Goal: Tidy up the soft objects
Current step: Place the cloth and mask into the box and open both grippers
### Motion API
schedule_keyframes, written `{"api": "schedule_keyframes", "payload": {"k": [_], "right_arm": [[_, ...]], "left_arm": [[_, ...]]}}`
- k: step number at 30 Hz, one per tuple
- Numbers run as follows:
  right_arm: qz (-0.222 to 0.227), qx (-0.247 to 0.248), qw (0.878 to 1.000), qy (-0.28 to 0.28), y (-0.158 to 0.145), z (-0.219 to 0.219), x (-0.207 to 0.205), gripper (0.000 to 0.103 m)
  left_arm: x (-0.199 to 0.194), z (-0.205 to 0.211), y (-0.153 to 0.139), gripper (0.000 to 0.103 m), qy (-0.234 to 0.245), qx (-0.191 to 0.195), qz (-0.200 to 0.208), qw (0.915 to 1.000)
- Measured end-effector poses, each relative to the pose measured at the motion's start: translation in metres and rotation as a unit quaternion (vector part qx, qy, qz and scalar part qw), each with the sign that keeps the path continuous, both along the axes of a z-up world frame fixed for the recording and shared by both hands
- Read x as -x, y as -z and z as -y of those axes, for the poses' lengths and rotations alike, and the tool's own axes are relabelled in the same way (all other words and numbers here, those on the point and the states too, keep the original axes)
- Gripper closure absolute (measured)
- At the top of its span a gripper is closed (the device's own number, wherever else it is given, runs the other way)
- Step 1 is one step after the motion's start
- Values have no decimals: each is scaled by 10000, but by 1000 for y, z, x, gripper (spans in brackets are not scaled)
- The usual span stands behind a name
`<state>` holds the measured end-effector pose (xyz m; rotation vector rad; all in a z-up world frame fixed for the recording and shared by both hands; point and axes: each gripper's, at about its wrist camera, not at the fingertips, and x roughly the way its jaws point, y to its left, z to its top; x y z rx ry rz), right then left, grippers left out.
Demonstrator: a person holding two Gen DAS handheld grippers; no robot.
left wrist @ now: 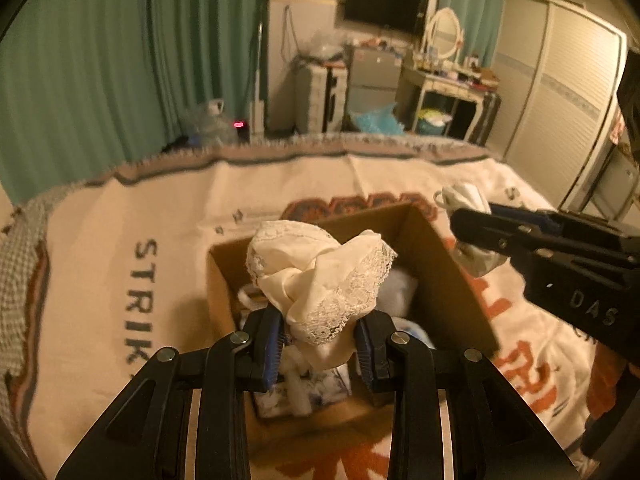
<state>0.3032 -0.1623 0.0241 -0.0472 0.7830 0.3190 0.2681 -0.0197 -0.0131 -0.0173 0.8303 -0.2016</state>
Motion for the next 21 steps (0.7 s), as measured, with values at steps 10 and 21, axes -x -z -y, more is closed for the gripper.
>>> {"api": "schedule_keyframes", "payload": {"k": [10,21], "right_arm": [[-528,-394,9974,276,79,16,-61,77],[-242,-414,9975,529,34,29,-47,54]], "left_arm": [[-33,9,33,72,212,-88,-71,9997],[-7,10,-10,36,-38,-203,130,9997]]}}
